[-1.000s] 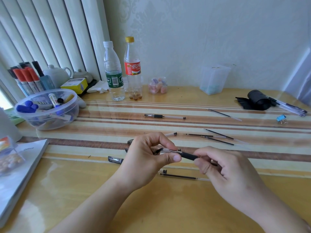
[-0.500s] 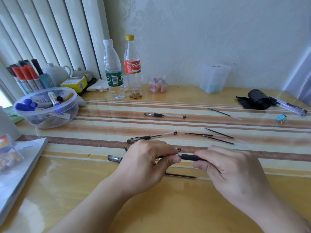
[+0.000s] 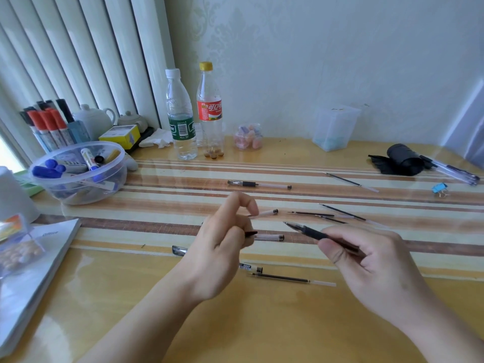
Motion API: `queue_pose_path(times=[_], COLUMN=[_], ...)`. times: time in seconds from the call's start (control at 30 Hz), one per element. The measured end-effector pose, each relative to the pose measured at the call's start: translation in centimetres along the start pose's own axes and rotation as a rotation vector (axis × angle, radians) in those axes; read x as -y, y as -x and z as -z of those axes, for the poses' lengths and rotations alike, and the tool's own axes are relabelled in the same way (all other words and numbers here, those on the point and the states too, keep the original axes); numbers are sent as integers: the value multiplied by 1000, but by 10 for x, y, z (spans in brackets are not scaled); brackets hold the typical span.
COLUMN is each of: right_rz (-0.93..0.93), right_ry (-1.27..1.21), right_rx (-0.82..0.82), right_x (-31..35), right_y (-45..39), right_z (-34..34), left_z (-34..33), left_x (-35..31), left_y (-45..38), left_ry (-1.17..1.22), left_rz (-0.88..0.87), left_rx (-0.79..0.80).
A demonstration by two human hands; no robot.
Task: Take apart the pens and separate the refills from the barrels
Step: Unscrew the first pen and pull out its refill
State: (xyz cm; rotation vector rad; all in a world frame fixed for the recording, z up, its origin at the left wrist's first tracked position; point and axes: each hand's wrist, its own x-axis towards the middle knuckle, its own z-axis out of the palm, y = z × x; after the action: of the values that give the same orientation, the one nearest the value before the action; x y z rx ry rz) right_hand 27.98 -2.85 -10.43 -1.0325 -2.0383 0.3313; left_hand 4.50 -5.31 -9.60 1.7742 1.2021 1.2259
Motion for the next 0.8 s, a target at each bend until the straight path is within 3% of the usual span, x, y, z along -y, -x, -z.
queue_pose_path(times=[0.33,0.53,0.7,0.8], right_rz=[-8,-3,93,119], right_ry=[31,69,230,223], right_rx=[-5,14,83,71], right_x=[1,3,7,8], right_y=[-1,0,-1,1], right_z=[2,1,2,-2], left_z=[-2,-5,-10,-14], left_x=[2,0,-1,-4], left_y=[-6,-3,3,4], left_ry=[226,142,-199,-223], left_rz=[114,93,-16,-39], left_rx=[-52,25,80,57])
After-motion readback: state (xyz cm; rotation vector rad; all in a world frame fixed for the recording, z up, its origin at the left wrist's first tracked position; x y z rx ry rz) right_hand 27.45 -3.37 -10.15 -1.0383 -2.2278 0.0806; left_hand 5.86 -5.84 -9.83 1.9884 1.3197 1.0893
